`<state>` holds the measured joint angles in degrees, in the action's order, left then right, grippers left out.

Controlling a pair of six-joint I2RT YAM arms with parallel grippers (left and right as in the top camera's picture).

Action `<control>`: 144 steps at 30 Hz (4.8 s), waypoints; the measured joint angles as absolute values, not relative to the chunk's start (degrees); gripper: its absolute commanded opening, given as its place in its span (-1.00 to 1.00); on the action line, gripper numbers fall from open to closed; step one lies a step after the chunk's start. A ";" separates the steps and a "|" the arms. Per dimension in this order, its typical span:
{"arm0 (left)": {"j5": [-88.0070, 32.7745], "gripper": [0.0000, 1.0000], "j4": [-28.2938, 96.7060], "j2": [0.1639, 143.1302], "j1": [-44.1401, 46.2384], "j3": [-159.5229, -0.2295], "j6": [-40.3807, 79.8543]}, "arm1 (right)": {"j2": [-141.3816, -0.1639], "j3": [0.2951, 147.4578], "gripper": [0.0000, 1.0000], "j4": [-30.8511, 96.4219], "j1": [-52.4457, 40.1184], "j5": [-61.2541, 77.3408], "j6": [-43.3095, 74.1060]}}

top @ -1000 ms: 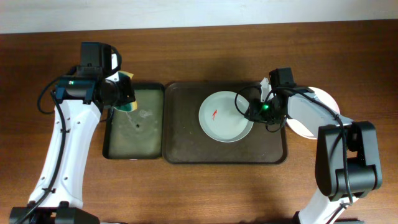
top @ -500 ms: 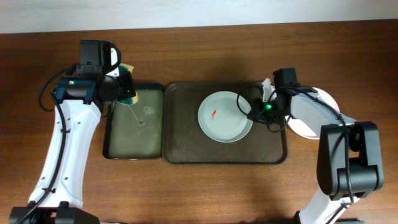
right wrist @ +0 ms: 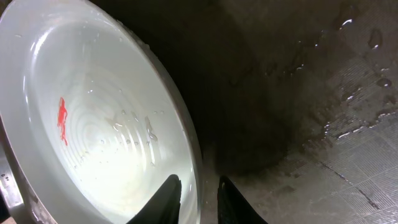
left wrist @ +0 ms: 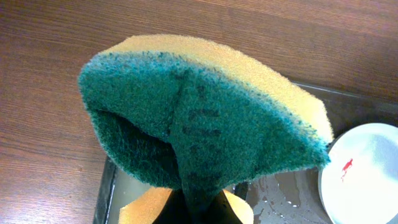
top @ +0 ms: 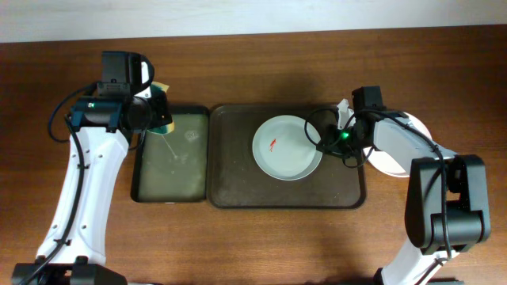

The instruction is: Clean dirty plates on tray and stack at the side

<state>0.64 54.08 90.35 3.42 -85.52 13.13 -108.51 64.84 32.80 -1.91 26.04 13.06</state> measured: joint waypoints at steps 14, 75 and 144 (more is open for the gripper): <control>1.19 -1.00 54.63 90.35 3.42 -85.52 13.10 | -108.51 64.84 -0.92 32.75 -1.91 26.02 12.99; -10.04 -1.00 57.28 128.73 32.12 -110.54 16.38 | -108.51 64.84 -0.92 32.77 -1.91 26.02 13.04; 11.25 -0.92 93.19 132.99 13.74 -127.96 22.17 | -108.51 64.84 -0.92 32.32 -2.83 24.29 11.75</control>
<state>11.25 93.19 132.99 13.74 -127.96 22.17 -108.51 64.84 32.32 -2.83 24.29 11.75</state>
